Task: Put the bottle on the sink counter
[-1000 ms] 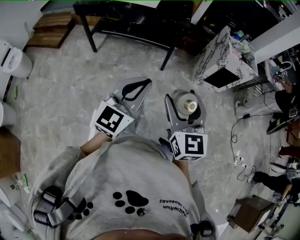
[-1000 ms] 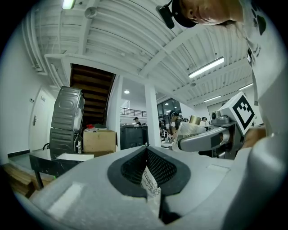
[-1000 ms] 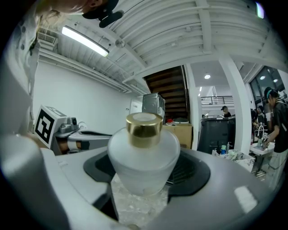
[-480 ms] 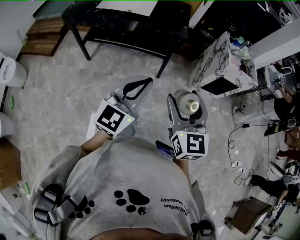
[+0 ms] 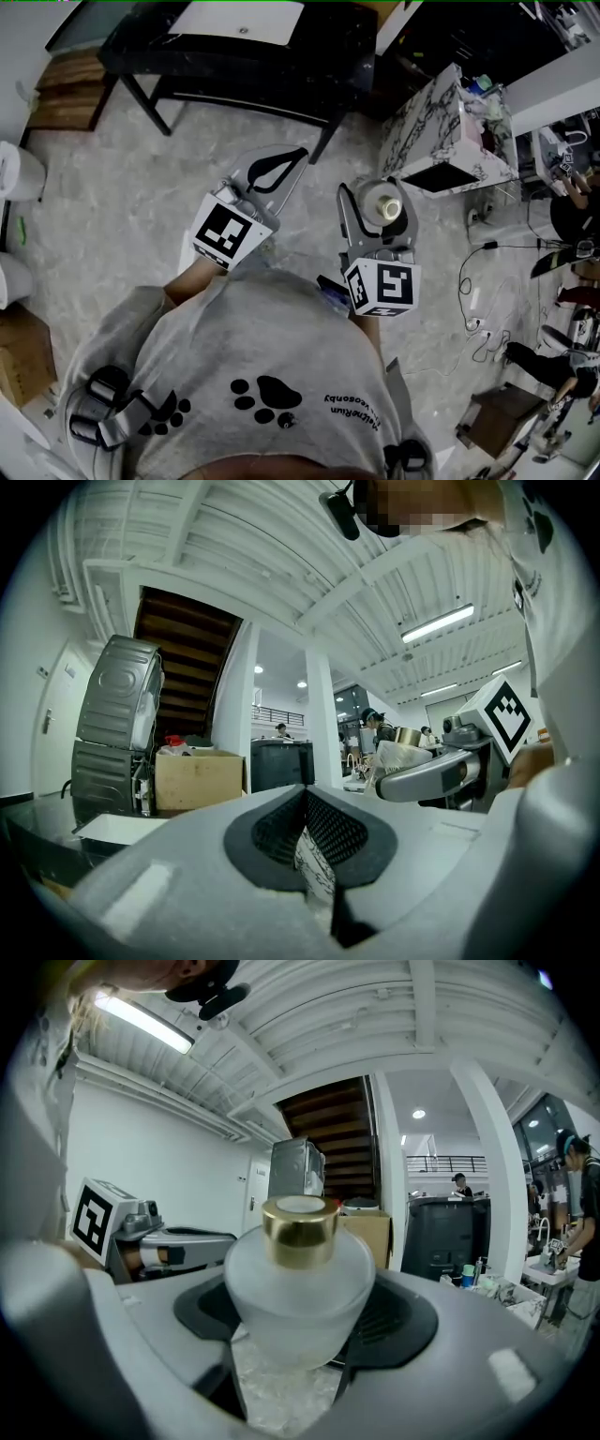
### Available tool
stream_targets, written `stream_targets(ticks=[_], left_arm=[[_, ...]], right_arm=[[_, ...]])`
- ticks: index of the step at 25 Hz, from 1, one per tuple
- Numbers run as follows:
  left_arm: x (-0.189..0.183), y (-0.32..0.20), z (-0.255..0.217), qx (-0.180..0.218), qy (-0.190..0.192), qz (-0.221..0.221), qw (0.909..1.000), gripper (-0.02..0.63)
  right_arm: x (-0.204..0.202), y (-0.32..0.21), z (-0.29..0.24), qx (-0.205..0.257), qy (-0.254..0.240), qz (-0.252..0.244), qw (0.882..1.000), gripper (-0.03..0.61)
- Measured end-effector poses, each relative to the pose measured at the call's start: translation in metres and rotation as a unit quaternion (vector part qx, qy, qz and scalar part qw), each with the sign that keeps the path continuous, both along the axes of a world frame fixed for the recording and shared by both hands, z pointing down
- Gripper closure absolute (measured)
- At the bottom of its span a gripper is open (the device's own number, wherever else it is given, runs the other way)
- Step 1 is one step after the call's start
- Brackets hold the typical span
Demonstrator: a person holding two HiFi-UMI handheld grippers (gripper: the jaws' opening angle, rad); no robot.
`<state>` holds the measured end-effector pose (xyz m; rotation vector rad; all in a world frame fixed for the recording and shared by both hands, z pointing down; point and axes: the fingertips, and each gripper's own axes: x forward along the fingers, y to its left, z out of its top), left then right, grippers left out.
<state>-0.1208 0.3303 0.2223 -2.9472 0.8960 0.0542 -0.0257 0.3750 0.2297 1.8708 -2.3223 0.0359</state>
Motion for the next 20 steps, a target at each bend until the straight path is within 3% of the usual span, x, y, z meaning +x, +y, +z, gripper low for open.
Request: stream_targets(ticks=[20], left_arm=[[0.006, -0.056, 0.020, -0.030, 0.004, 0.009, 0.9995, 0.612]], right_arm=[[0.005, -0.058, 0.013, -0.019, -0.005, 0.003, 1.000, 0.244]])
